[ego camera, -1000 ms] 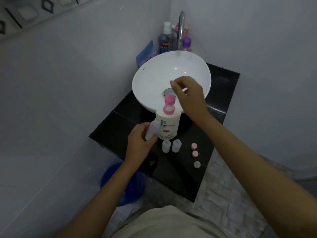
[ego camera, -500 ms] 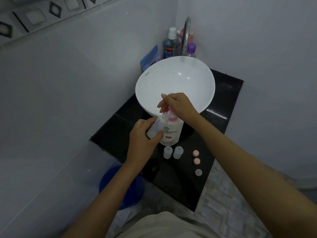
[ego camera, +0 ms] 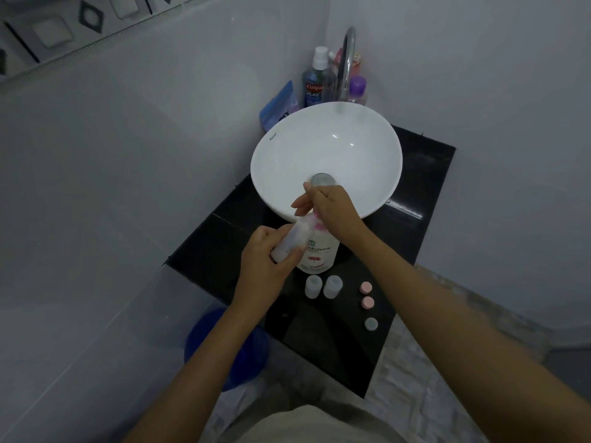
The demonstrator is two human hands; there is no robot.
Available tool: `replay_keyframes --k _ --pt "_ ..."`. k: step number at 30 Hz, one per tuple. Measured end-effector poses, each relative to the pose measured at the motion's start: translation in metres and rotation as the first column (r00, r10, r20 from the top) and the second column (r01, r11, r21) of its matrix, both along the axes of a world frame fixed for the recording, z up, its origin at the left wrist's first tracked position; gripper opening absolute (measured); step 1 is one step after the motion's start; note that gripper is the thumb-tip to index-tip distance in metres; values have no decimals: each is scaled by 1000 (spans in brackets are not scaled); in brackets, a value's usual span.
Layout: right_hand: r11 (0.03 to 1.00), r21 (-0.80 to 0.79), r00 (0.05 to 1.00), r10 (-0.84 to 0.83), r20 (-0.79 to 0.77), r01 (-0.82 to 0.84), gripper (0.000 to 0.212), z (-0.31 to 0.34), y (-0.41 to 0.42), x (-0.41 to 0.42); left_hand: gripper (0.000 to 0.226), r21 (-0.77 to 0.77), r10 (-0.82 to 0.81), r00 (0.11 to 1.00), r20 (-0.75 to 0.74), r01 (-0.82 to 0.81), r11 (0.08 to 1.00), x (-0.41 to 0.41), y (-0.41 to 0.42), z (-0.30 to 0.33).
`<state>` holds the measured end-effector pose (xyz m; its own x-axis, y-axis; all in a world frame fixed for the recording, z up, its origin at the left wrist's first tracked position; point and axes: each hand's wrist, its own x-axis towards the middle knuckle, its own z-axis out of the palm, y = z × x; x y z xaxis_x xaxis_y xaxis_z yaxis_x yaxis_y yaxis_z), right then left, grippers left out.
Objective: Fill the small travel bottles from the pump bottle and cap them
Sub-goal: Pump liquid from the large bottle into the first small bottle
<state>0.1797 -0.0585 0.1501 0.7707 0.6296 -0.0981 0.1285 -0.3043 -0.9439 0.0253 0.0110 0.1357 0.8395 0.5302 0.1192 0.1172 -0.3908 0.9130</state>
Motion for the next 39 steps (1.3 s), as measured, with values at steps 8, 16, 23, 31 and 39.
replay_keyframes --k 8,16,23,31,39 --pt "996 -7 996 92 -23 -92 45 19 -3 7 40 -45 -67 998 10 67 997 -1 8 6" --pt "999 -29 1000 23 -20 -24 47 9 -6 -3 33 -75 -102 995 -1 102 992 3 10 -1" --pt "999 12 997 49 53 -50 46 20 -5 5 40 -88 -84 996 31 87 992 3 14 4" --pt "999 -21 999 26 -36 -27 44 6 -5 -1 40 -128 -62 998 -15 59 990 3 10 -7" --pt "1000 11 998 25 55 -26 45 16 -3 1 38 -129 -86 996 37 90 988 1 16 3"
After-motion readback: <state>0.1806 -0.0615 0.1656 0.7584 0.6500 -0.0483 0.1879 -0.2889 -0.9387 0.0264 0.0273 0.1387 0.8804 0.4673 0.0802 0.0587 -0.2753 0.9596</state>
